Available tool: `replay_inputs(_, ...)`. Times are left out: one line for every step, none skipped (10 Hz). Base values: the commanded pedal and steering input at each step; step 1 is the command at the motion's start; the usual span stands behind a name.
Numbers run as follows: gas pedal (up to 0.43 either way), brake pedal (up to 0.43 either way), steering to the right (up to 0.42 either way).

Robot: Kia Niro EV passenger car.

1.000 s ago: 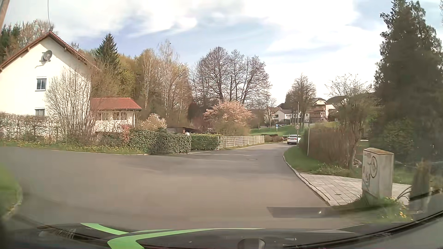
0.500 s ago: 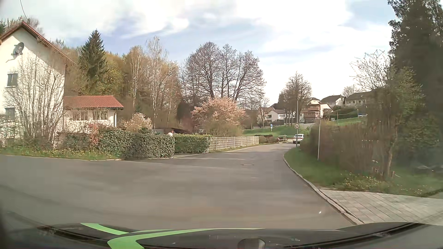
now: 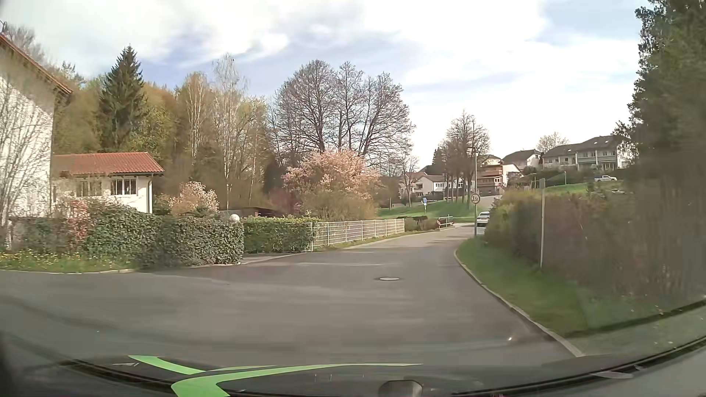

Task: Follow the waypoints while adhering to traffic rules and regulations

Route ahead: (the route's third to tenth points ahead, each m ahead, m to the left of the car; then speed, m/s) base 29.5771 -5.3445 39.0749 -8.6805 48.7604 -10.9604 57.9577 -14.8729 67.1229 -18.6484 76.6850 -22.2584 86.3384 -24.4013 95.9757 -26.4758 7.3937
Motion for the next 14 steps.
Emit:
replay_inputs(0.028, 0.0, 0.033)
replay_inputs(0.028, 0.0, 0.033)
replay_inputs(0.028, 0.0, 0.033)
replay_inputs(0.028, 0.0, 0.037)
replay_inputs(0.02, 0.0, 0.038)
replay_inputs(0.0, 0.0, 0.038)
replay_inputs(0.0, 0.0, 0.038)
replay_inputs(0.0, 0.0, 0.038)
replay_inputs(0.0, 0.0, 0.038)
replay_inputs(0.0, 0.0, 0.039)
replay_inputs(0.0, 0.0, 0.039)
replay_inputs(0.0, 0.0, 0.039)
replay_inputs(0.0, 0.0, 0.04)
replay_inputs(0.0, 0.0, 0.043)
